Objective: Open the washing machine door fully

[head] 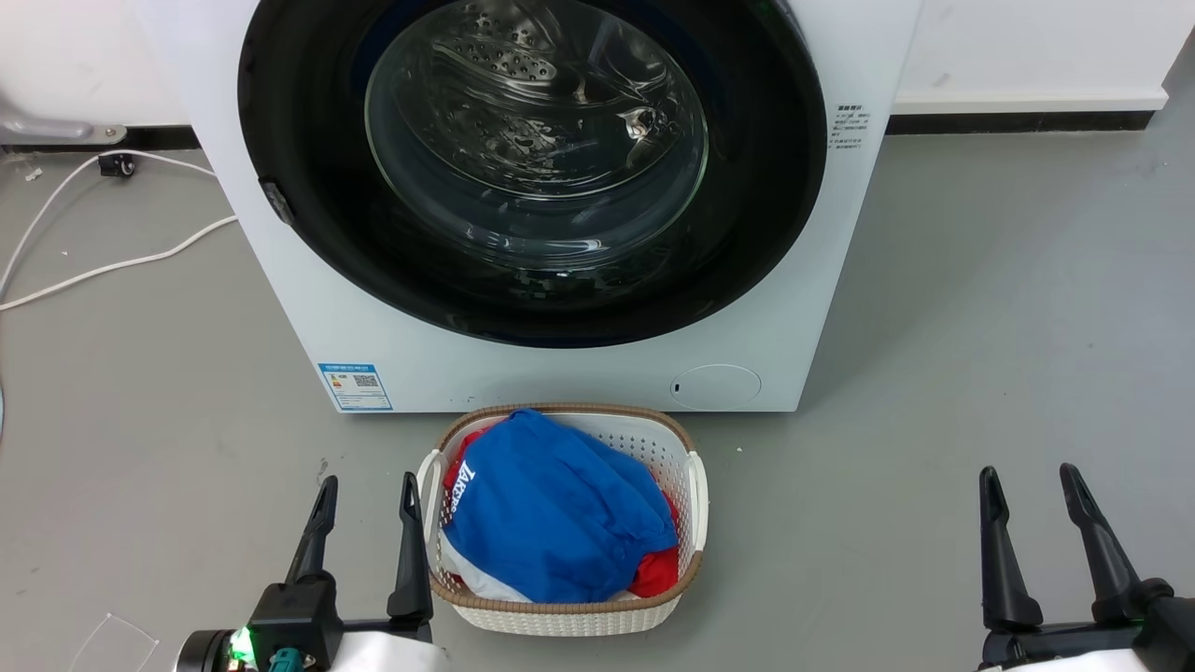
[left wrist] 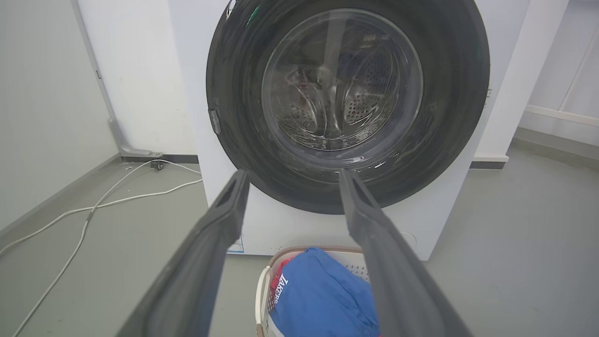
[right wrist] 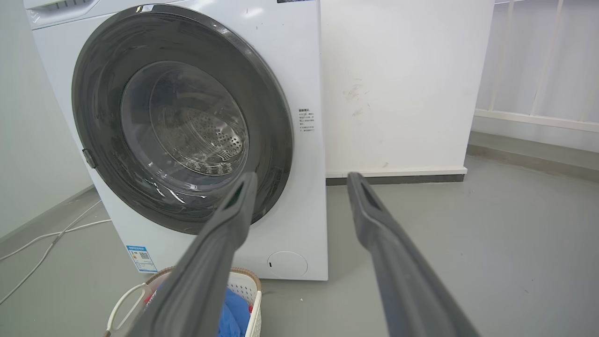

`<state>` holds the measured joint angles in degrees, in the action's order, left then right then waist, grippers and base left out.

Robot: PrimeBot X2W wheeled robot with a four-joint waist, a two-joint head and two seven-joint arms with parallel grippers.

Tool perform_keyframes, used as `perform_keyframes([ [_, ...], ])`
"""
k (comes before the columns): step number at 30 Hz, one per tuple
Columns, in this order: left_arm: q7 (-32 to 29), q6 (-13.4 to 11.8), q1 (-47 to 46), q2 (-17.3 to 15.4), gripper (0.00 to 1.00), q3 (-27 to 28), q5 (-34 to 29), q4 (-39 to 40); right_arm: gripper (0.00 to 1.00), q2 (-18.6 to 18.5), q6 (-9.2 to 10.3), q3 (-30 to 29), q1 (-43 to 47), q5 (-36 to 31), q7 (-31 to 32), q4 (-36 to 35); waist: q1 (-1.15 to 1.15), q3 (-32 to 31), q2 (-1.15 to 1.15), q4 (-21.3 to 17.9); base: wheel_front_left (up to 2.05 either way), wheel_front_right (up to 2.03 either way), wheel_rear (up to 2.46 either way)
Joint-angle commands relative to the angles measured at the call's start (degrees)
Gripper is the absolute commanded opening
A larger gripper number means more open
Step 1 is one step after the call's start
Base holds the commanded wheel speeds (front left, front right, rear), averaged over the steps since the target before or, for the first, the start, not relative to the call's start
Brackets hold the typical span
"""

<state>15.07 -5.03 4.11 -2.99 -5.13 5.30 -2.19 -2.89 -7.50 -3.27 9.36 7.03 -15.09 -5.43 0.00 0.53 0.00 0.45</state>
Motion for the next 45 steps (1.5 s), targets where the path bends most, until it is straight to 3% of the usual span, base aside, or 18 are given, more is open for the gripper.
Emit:
perform_keyframes([
  [1, 0.16, -0.03, 0.16, 0.13, 1.0, 0.02, 0.18, -0.07, 0.99, 0.03, 0.01, 0.06, -0.35, 0.06, -0.12, 0.13, 0.0, -0.02, 0.0, 0.02, 0.0, 0.0, 0.0],
  [2, 0.16, -0.18, 0.1, 0.13, 1.0, -0.1, 0.27, -0.18, 0.0, 0.04, 0.01, 0.87, -0.36, -0.19, -0.12, 0.04, 0.0, -0.01, 0.0, 0.05, 0.0, 0.0, 0.0],
  [5, 0.16, -0.32, 0.09, 0.13, 1.0, -0.13, 0.33, -0.27, 0.0, 0.03, 0.01, 0.96, -0.48, 0.42, -0.12, -0.28, 0.0, 0.0, 0.0, 0.04, 0.0, 0.0, 0.0],
  [8, 0.16, -0.46, 0.17, 0.13, 1.0, -0.15, 0.35, -0.33, 0.0, 0.03, 0.01, 0.71, -0.65, 7.41, -0.12, 0.1, 0.0, -0.05, 0.0, 0.06, 0.0, 0.0, 0.0],
  [15, 0.16, -0.51, 0.53, 0.13, 1.0, -0.25, 0.85, -0.53, 0.0, 0.05, 0.01, 3.91, -1.25, 42.86, -0.12, 4.45, 0.0, -0.28, 0.0, 0.17, 0.0, 0.0, 0.0],
  [21, 0.16, -0.5, 0.59, 0.12, 1.0, -0.39, 1.27, -0.6, 0.0, 0.04, 0.01, 6.1, -2.35, 71.11, -0.11, 4.04, 0.0, -0.41, 0.0, 0.27, 0.0, 0.0, 0.0],
  [26, 0.16, -0.47, 0.69, 0.13, 1.0, -0.31, 1.45, -0.61, 0.0, -0.01, 0.01, 5.66, -1.09, 86.45, 3.65, 1.41, 0.0, -0.51, 0.0, 0.3, 0.0, 0.0, 0.0],
  [36, 0.16, -0.66, 1.04, 0.13, 1.0, -0.22, 0.85, -0.33, 0.0, -0.63, 0.01, 1.43, 1.57, 92.36, 17.22, -0.82, 0.0, -0.6, 0.0, 0.27, 0.0, 0.0, 0.0],
  [45, 0.16, -0.77, 0.62, 0.12, 1.0, -0.21, -0.05, -0.43, 0.0, 0.0, 0.0, 1.16, 2.26, 90.55, 20.88, -0.76, 0.0, -0.45, 0.0, 0.22, 0.0, 0.0, 0.0],
])
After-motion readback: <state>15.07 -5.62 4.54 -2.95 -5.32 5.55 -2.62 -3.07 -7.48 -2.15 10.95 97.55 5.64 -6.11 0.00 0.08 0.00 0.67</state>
